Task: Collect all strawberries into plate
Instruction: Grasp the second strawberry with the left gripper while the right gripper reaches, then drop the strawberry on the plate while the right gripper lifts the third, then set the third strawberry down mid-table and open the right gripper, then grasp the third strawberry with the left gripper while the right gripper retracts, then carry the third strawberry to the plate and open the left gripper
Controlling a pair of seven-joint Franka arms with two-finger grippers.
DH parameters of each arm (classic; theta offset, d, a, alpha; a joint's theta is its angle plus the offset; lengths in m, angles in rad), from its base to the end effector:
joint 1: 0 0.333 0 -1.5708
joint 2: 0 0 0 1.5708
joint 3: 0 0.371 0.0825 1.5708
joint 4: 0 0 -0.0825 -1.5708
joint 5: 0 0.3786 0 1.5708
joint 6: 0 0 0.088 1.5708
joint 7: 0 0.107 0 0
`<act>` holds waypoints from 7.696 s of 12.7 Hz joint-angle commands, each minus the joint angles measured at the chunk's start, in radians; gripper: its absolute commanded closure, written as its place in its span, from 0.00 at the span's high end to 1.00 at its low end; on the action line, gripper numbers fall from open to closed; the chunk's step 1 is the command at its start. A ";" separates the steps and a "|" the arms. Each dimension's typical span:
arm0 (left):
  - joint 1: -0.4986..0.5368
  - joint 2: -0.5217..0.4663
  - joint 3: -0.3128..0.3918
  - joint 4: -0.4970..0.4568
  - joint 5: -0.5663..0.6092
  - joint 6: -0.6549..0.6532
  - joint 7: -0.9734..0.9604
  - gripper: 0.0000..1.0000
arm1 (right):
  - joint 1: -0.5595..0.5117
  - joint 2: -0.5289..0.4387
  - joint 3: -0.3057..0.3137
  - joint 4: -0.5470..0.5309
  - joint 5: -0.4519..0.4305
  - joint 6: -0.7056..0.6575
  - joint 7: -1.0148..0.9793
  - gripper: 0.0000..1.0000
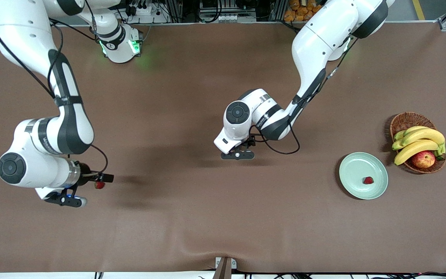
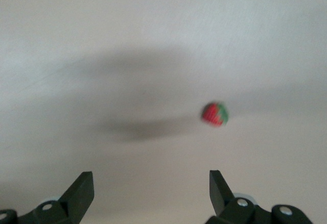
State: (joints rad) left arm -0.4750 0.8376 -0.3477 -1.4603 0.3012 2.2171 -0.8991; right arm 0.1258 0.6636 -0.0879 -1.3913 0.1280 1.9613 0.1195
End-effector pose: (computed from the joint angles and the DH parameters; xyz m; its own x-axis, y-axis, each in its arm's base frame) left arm 0.5595 -0.5024 0.2410 0.9995 -0.0055 -0.0314 -0.0057 -1.0000 -0.0048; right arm 0.7431 0.0517 0.3579 0.9884 -0.1164 -0.0980 -0.1215 -0.9914 -0.0480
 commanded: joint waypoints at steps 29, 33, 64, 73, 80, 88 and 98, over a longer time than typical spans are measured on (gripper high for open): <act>0.605 -0.140 0.004 -0.004 0.018 -0.178 -0.334 0.00 | 0.147 0.157 -0.021 0.170 0.288 -0.194 0.306 0.00; 0.740 -0.140 -0.002 -0.075 0.018 -0.178 -0.288 0.00 | 0.345 0.159 -0.015 0.238 0.317 -0.170 0.685 0.00; 0.136 -0.057 -0.114 -0.041 0.027 0.015 -1.088 1.00 | 0.141 0.073 0.034 0.236 0.135 -0.151 0.459 1.00; 0.087 0.009 -0.077 -0.043 0.027 0.116 -1.417 1.00 | -0.066 -0.344 0.054 0.134 -0.007 -0.521 0.039 1.00; 0.035 0.029 -0.025 -0.041 0.026 0.142 -1.417 1.00 | -0.198 -0.543 0.209 -0.086 -0.195 -0.360 0.035 1.00; 0.027 0.029 -0.024 -0.041 0.029 0.141 -1.413 0.00 | -0.235 -0.616 0.218 -0.185 -0.127 -0.322 -0.004 1.00; 0.215 -0.107 0.016 -0.045 0.124 0.031 -1.319 0.00 | -0.207 -0.621 0.093 -0.107 -0.126 -0.430 -0.106 1.00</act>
State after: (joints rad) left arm -0.3720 0.8045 -0.3249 -1.4752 0.3990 2.3040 -2.2585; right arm -0.0917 0.0464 0.0295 -1.5276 -0.0154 1.6054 0.0310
